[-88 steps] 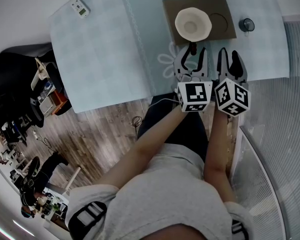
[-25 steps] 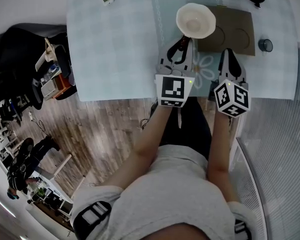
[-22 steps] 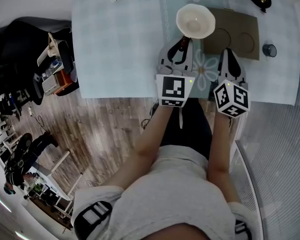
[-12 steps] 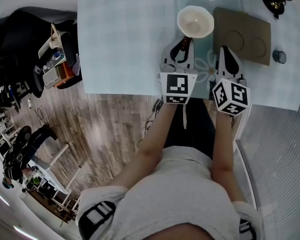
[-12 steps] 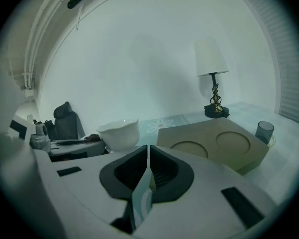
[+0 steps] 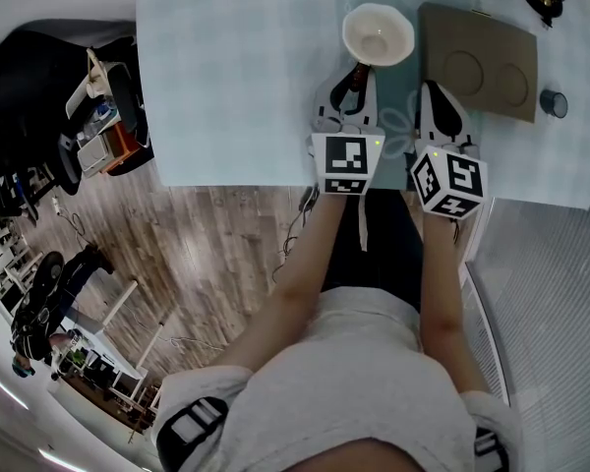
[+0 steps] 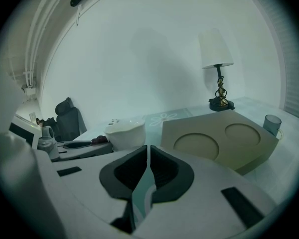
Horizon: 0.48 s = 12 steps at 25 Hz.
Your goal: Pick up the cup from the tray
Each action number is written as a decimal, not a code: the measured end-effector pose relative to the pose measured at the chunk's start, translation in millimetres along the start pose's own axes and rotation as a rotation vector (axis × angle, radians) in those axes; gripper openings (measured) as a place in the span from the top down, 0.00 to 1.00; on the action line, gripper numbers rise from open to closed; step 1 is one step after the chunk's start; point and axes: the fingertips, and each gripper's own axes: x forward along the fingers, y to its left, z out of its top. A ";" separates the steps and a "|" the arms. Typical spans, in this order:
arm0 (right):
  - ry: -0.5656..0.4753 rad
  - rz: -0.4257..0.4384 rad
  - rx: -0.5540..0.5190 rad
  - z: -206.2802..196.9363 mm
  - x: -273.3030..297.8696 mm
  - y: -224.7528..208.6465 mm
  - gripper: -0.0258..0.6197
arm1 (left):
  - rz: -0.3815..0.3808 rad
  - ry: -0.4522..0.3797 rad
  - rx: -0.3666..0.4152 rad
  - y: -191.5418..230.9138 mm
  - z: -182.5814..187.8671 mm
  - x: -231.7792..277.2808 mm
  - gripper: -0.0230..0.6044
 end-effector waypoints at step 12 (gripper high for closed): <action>-0.007 -0.009 0.005 1.7 -2.3 0.4 0.92 | 0.001 0.002 0.028 -6.3 -18.7 -2.3 0.89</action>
